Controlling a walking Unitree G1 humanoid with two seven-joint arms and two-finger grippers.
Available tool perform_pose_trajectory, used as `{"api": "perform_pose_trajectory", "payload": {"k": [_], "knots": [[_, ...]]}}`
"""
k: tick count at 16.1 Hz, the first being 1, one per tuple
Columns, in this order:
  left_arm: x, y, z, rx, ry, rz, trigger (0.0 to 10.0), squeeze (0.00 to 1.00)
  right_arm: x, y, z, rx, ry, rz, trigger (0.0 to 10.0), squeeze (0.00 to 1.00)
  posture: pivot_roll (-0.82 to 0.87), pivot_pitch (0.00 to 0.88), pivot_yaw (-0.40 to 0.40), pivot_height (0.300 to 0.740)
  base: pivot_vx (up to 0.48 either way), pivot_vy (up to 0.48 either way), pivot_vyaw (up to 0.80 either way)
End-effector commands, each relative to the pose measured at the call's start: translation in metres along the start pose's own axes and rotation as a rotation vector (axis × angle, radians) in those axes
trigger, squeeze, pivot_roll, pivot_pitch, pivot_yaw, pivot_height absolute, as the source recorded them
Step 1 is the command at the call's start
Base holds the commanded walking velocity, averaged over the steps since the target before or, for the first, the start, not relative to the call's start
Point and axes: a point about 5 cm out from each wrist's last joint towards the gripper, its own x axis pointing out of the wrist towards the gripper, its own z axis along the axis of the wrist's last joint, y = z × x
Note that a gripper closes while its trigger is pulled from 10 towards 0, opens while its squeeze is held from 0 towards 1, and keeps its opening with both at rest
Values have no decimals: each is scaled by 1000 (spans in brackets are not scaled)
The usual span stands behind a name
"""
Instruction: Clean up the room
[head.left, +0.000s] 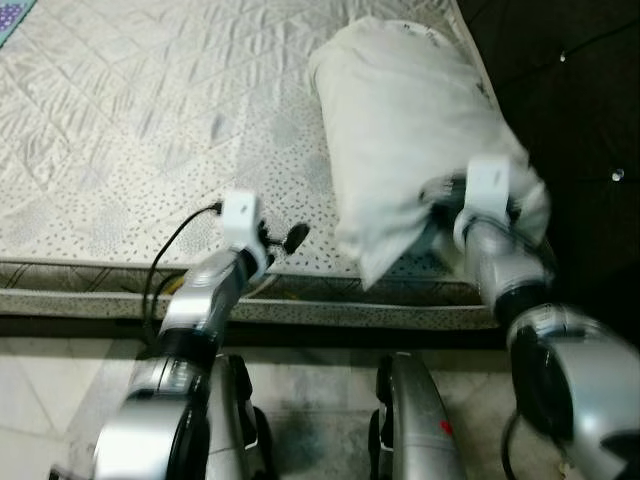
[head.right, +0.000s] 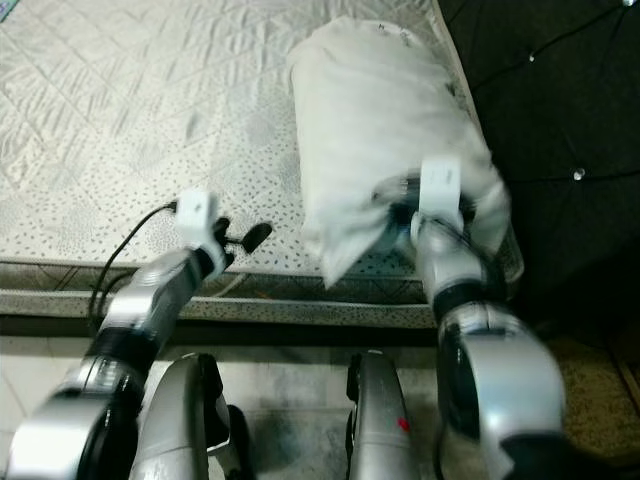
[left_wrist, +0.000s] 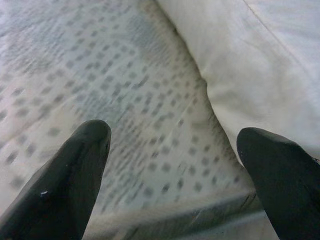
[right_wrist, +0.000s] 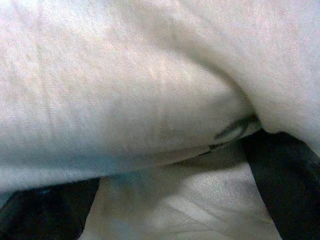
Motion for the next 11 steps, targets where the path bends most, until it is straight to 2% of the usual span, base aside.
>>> {"api": "perform_pose_trajectory", "payload": {"k": [1, 3, 4, 6, 8, 9, 11], "knots": [[-9, 1, -6, 5, 20, 9, 10000, 0, -2, 4, 6, -15, -47, 60, 10000, 0, -115, 166, 5, 582, 0, 0, 0], [-20, 4, -13, 13, 25, 34, 10000, 0, -7, 3, -4, -31, -54, 86, 10000, 0, -121, 154, 13, 582, 0, 0, 0], [-29, 3, -17, 13, 24, 45, 10000, 0, -14, 8, -10, -49, -60, 135, 10000, 0, -122, 147, 15, 582, 0, 0, 0], [-38, 2, -20, 28, 20, 66, 10000, 0, -23, 13, -15, -67, -74, 177, 10000, 0, -120, 132, 15, 582, 0, 0, 0], [-52, 3, -16, 40, -34, 138, 10000, 0, -41, 17, -21, -72, -99, 211, 10000, 0, -121, 117, 16, 582, 0, 0, 0], [-65, 1, -10, 48, -115, 188, 10000, 0, -56, 17, -28, -68, -100, 214, 10000, 0, -125, 104, 20, 582, 0, 0, 0], [-81, -3, -13, 59, -163, 219, 10000, 0, -72, 18, -39, -63, -94, 224, 10000, 0, -122, 94, 23, 582, 0, 0, 0]]}}
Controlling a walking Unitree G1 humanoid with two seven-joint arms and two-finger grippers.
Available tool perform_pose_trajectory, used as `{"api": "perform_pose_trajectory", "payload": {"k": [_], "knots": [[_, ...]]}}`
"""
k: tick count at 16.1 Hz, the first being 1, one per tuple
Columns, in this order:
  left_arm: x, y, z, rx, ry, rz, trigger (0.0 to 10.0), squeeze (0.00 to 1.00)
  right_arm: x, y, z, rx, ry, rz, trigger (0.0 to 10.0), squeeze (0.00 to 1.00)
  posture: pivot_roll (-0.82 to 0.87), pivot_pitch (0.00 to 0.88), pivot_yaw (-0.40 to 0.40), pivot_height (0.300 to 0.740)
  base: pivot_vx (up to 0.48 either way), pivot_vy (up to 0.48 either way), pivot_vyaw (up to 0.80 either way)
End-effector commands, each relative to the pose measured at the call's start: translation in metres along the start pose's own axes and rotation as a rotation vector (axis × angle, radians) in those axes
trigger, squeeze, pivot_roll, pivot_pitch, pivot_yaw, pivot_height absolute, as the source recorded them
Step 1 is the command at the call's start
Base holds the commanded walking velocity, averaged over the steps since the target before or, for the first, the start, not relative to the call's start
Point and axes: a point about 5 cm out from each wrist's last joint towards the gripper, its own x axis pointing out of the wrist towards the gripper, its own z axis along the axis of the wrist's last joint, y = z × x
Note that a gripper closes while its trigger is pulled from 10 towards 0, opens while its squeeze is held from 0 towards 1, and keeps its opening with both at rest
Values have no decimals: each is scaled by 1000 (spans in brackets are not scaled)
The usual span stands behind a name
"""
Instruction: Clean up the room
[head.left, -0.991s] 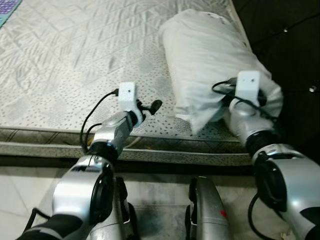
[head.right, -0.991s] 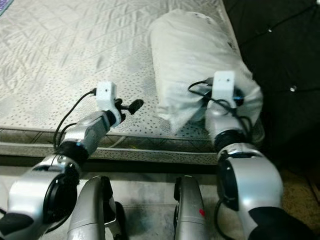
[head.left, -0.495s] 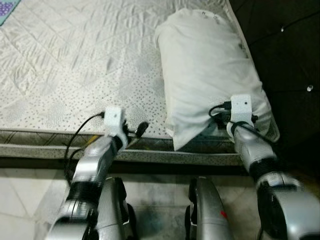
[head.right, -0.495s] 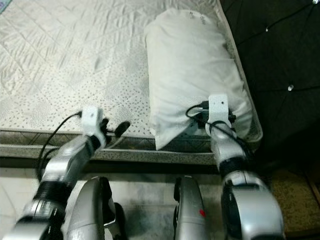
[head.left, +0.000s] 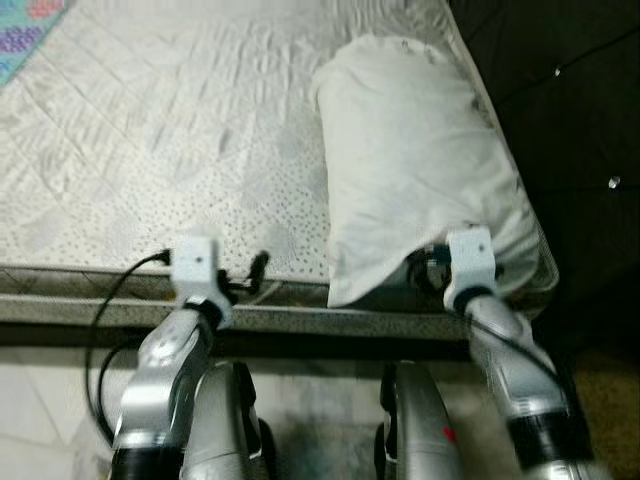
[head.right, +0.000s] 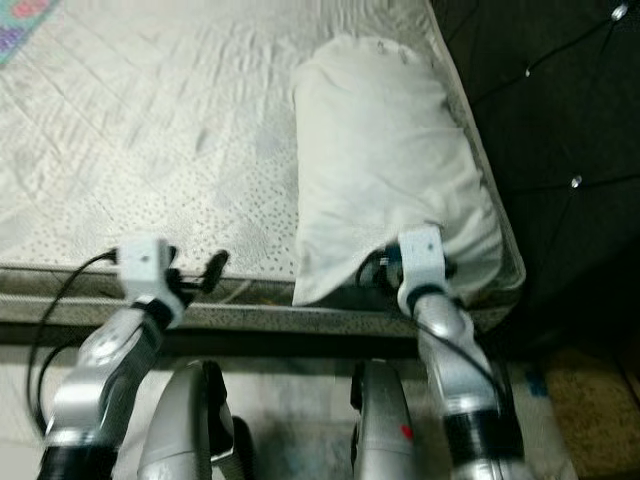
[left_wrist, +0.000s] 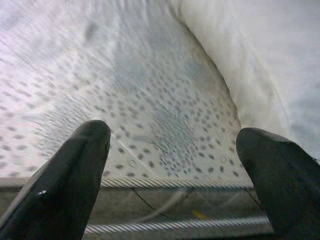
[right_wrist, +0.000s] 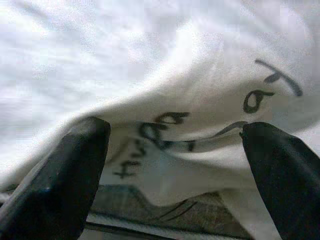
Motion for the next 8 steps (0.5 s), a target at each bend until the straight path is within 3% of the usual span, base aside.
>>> {"api": "perform_pose_trajectory", "payload": {"k": [1, 4, 8], "knots": [[-14, 1, -2, 7, -18, 25, 10000, 0, -13, 4, -2, 16, 6, 8, 10000, 0, -124, 88, 25, 582, 0, 0, 0], [-27, 1, -2, -15, -42, 53, 10000, 0, -27, 9, 3, 81, -37, 4, 10000, 0, -125, 80, 27, 582, 0, 0, 0], [-27, -3, -2, -43, -51, 56, 10000, 0, -32, 19, 23, 206, -122, 34, 10000, 0, -140, 70, 34, 582, 0, 0, 0]]}}
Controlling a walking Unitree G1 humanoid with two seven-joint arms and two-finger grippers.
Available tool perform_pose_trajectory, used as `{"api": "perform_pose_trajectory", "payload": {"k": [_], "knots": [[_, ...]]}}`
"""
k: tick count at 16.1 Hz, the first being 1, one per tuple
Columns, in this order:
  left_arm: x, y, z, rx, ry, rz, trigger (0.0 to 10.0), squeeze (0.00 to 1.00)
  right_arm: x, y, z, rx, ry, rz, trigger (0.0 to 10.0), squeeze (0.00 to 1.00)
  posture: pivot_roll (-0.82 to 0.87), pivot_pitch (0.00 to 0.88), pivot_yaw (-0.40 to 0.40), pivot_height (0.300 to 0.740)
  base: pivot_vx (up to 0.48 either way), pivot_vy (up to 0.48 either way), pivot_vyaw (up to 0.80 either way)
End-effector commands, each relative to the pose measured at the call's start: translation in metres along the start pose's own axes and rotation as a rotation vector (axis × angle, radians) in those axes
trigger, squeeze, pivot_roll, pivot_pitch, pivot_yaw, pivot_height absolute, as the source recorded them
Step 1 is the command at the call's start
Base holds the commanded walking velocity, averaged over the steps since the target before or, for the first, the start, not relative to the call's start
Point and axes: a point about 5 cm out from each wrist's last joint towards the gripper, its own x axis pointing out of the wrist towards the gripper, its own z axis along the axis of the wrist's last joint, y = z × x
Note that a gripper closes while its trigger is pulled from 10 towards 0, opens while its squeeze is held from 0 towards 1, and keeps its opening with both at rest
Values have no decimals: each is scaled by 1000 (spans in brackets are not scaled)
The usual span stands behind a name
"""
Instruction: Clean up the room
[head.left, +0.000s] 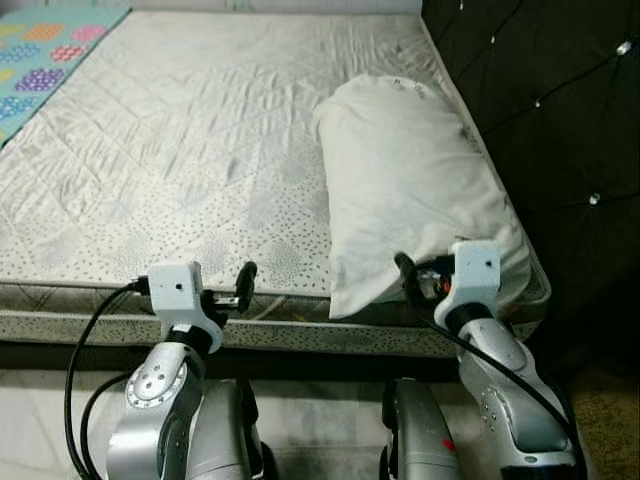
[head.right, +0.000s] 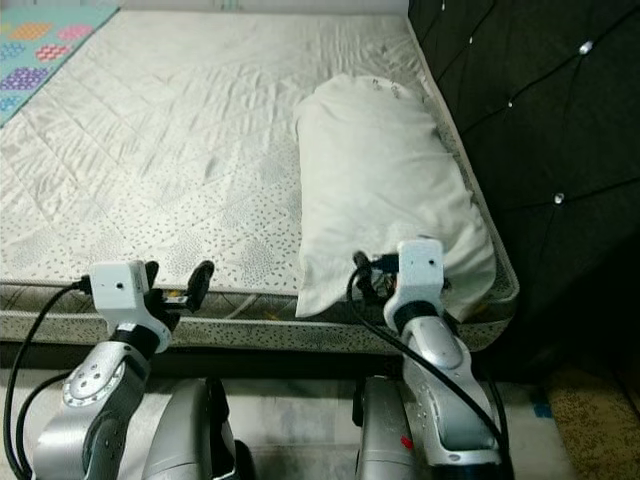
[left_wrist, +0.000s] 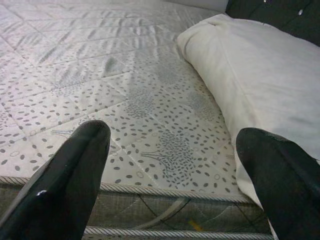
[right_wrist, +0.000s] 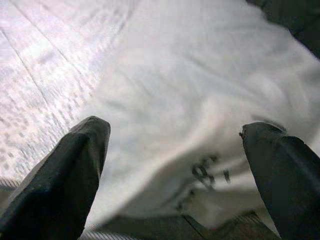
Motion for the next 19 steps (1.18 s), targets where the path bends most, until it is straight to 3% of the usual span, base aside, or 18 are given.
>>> {"api": "perform_pose_trajectory", "payload": {"k": [1, 6, 16, 19], "knots": [[1, -6, 0, 0, -6, -14, 10000, 0, 0, 0, 12, 32, -44, 8, 10000, 0, -147, 67, 35, 582, 0, 0, -450], [2, -11, -2, -13, 0, -31, 10000, 0, 8, -1, 29, 36, -97, 18, 10000, 0, -154, 62, 38, 582, 0, 0, -589], [8, -13, 4, -1, -26, -46, 10000, 0, 12, 5, 29, 44, -105, 50, 10000, 0, -150, 35, 51, 582, 0, 0, -541], [9, -12, 5, 0, -33, -27, 10000, 0, 12, 11, 28, 2, -102, 84, 10000, 0, -147, 27, 51, 586, 0, 0, -327]]}}
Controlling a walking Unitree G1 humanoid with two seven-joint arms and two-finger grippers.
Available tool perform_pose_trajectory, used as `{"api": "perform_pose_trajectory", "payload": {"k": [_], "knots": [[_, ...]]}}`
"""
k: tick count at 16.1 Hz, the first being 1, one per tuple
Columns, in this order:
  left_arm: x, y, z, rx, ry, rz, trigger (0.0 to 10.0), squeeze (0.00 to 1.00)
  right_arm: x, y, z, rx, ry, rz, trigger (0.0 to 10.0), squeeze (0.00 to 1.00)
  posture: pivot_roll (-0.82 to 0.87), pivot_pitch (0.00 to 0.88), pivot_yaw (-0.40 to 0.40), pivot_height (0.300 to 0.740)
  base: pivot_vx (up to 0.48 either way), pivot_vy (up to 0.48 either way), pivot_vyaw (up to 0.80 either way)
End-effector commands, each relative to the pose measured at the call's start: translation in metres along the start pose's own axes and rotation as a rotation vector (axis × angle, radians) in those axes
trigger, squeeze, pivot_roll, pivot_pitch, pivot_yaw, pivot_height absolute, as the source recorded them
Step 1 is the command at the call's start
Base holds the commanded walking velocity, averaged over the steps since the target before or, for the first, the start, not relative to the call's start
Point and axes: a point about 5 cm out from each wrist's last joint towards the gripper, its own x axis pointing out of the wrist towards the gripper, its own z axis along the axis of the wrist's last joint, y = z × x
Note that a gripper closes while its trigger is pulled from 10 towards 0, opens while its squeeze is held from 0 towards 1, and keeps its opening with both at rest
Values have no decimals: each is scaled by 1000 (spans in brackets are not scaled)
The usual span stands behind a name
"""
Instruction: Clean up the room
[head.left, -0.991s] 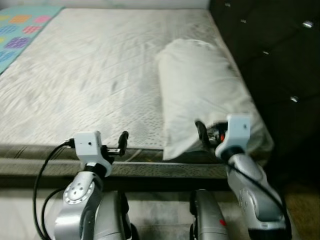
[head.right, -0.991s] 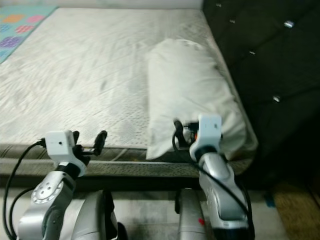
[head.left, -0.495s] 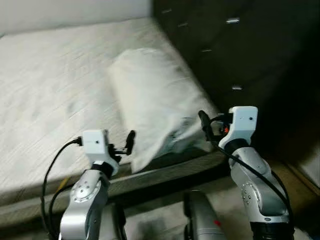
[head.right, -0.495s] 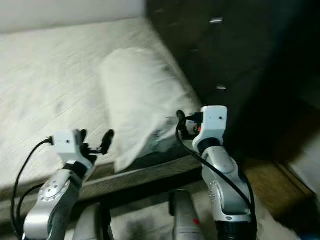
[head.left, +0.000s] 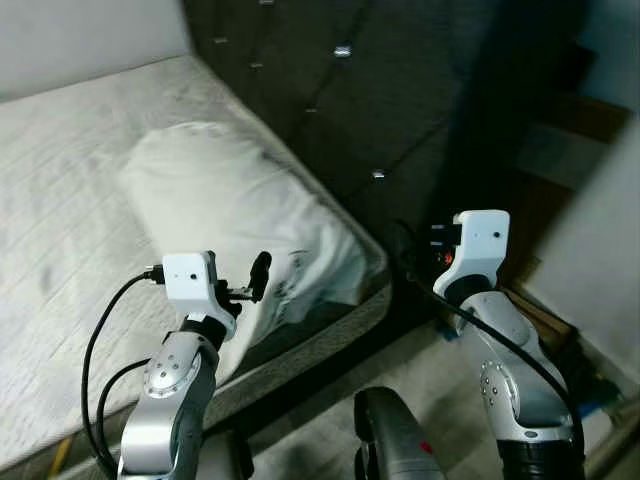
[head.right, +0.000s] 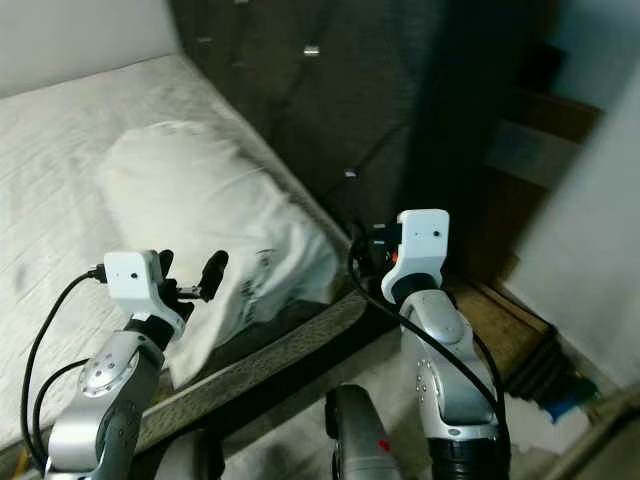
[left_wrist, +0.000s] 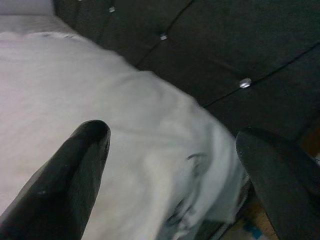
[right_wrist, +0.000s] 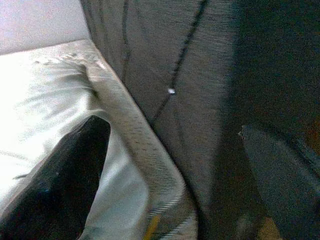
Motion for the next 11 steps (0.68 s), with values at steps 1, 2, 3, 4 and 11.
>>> {"api": "perform_pose_trajectory", "payload": {"k": [1, 2, 3, 4, 11], "knots": [[-1, 5, -2, 7, 8, 29, 10000, 0, 1, 9, 2, -12, -13, 32, 10000, 0, -147, 27, 51, 586, 0, 0, 0], [-1, 5, -3, 5, 8, 28, 10000, 0, 1, 10, 2, -10, -9, 29, 10000, 0, -147, 27, 51, 586, 0, 0, 0], [-1, 5, -3, 5, 9, 26, 10000, 0, 0, 11, 2, -2, -12, 36, 10000, 0, -150, 27, 51, 586, 0, 0, 0], [-1, 4, -4, 4, 11, 26, 10000, 0, 0, 11, 2, 3, -18, 38, 10000, 0, -150, 29, 50, 586, 0, 0, 0], [-3, 1, -8, -10, 22, 15, 10000, 0, 0, 13, 9, 18, -48, 69, 10000, 0, -153, 40, 49, 627, 0, 0, 0]]}}
